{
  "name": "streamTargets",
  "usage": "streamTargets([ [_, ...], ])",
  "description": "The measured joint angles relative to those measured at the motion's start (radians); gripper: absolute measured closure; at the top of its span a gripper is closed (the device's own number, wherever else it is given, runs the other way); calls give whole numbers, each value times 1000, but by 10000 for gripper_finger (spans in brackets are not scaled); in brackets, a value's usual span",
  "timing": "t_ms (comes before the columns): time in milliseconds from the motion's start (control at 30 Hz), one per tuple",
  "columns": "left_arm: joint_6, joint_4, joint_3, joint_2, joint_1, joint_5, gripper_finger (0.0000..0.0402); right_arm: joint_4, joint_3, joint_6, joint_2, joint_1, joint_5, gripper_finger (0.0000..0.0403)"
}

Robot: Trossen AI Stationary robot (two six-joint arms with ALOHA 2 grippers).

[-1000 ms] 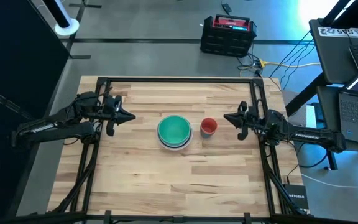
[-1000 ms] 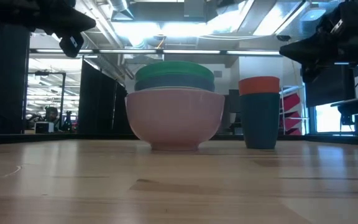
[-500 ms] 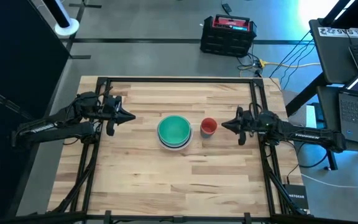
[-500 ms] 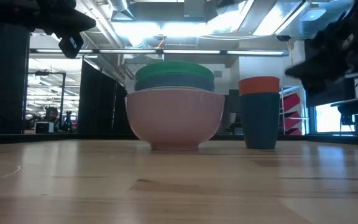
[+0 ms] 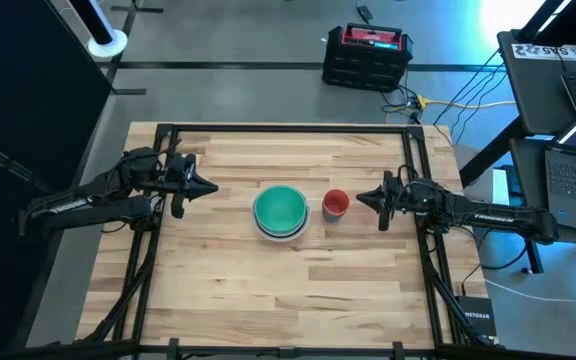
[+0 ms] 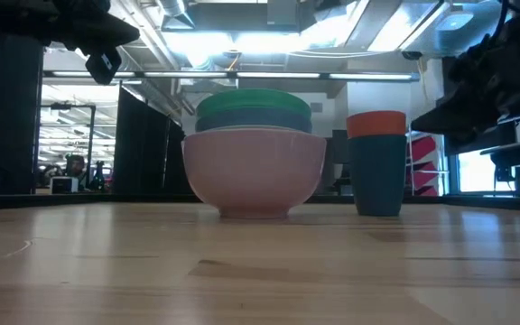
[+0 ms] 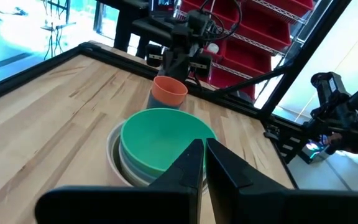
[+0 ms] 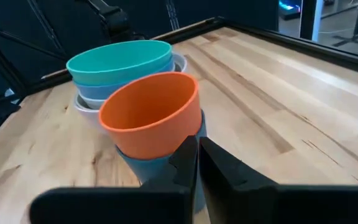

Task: Nest bowls inside each other
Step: Return to Home Position

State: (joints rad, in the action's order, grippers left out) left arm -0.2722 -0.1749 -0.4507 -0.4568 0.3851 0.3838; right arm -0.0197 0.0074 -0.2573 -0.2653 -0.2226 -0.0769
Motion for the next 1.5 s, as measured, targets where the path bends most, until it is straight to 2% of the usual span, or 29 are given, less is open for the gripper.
streamTargets([
  [133, 7, 0, 0, 0, 0, 0, 401, -12, 0, -5, 2, 0, -47, 402],
  [733, 15, 9, 0, 0, 0, -1, 401, -6, 0, -52, 4, 9, -16, 402],
  [900, 15, 9, 0, 0, 0, -1, 401, -3, 0, -51, 66, 90, 1, 402],
  [1133, -2, 10, 0, 0, 0, -1, 401, -4, 0, -51, 258, 146, 3, 402],
  [1500, -15, 38, 0, 0, 0, -1, 401, -17, -1, -51, 263, 149, 6, 402],
])
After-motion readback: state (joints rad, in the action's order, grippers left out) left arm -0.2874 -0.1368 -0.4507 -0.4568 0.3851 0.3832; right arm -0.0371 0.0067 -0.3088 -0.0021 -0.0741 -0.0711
